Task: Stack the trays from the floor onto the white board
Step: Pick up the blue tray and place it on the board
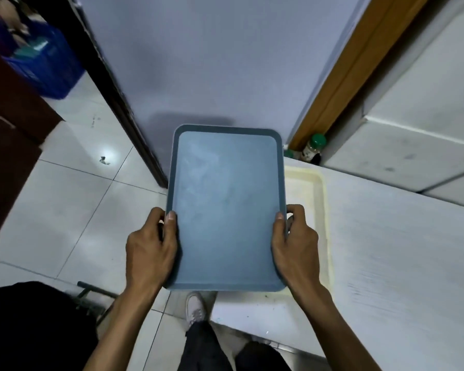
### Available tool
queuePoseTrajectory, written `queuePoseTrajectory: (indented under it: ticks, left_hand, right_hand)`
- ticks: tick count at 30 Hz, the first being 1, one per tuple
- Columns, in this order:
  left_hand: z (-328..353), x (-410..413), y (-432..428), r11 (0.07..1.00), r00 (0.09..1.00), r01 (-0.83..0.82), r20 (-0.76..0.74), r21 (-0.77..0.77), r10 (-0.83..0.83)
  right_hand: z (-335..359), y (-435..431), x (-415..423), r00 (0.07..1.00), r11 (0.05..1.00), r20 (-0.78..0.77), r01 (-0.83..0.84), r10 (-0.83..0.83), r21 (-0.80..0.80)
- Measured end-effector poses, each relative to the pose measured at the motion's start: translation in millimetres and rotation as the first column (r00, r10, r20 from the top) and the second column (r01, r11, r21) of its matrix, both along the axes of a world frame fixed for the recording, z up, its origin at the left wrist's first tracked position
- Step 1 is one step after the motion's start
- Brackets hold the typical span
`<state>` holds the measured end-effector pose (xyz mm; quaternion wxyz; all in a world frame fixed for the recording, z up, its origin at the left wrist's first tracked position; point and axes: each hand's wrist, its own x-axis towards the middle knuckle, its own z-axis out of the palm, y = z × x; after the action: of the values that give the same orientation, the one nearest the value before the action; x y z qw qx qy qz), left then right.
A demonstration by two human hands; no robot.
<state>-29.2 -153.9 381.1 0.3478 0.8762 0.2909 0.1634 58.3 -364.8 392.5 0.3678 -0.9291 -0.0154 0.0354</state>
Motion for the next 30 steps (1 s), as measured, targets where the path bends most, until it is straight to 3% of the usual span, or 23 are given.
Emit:
queuePoseTrajectory:
  ticks: [8,15,30]
  left_hand:
    - [-30.4,29.9,-69.2,0.994,0.992,0.11,-0.067,-0.007,-0.11]
    - [-64.9,23.9,-98.3,0.983,0.95,0.155,-0.288,0.098,-0.121]
    - [-77.9,43.3,-111.5,0.962,0.934,0.169,-0.346,0.213,-0.087]
  right_hand:
    - [-26.8,-79.3,11.3,0.996,0.996,-0.053,0.075,-0.077,-0.051]
    - [-73.2,-112.9,7.4,0.995,0.993,-0.004,0.096,-0.097,-0.075]
    - [-97.9,-121.2,19.9,0.987,0.98,-0.008,0.157,-0.159,-0.121]
